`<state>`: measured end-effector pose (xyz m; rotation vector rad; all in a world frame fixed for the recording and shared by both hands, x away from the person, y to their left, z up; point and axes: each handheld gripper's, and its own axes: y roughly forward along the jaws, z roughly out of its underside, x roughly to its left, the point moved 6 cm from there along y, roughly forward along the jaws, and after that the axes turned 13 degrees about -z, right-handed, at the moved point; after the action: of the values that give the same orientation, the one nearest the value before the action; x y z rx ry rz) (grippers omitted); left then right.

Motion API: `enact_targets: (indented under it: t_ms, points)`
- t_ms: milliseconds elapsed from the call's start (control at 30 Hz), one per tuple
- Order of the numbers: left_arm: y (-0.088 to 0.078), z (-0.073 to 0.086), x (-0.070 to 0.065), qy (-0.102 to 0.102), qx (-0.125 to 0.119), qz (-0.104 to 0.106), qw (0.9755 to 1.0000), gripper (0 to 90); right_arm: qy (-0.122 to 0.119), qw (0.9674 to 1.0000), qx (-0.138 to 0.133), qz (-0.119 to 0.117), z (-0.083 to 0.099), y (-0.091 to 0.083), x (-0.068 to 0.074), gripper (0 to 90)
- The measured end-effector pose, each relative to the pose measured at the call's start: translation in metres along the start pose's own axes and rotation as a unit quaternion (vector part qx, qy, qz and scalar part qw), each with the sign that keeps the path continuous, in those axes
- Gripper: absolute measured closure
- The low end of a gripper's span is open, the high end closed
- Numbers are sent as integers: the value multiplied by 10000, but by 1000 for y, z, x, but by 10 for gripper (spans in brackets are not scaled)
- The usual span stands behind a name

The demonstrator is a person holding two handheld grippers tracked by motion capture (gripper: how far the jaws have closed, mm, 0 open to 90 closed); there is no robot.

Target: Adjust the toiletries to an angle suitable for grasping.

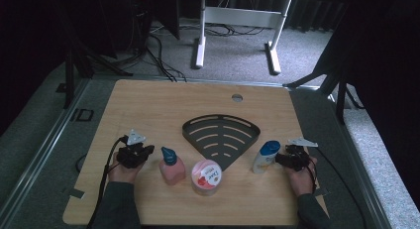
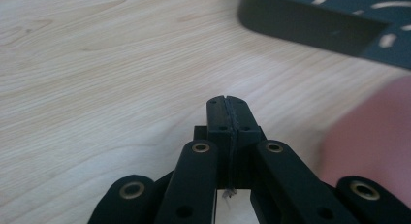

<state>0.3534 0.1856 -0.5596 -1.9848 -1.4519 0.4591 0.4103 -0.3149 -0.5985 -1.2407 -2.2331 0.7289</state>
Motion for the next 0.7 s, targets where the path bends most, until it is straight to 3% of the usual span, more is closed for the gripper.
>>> enact_targets:
  t_ms: [133,267,333,400,500,533,700]
  points:
    - [-10,0,-4,-52,-127,141,9998,900,-16,10000,5,-11,0,0,0,348]
    - [-13,1,-7,5,-143,158,9998,900,-22,10000,8,-15,0,0,0,346]
    - [-20,0,-15,114,-153,267,9995,900,-26,10000,12,-20,0,0,0,341]
    - [-25,-4,-18,115,-195,393,9990,900,-30,10000,15,-24,0,0,0,337]
    - [-25,-4,-18,115,-195,393,9990,900,-36,10000,17,-31,0,0,1,334]
    - [-32,-7,-24,192,-239,465,9984,900,-46,10000,22,-36,0,0,1,332]
    - [-41,-6,-29,336,-221,470,9981,900,-46,10000,23,-38,0,0,1,330]
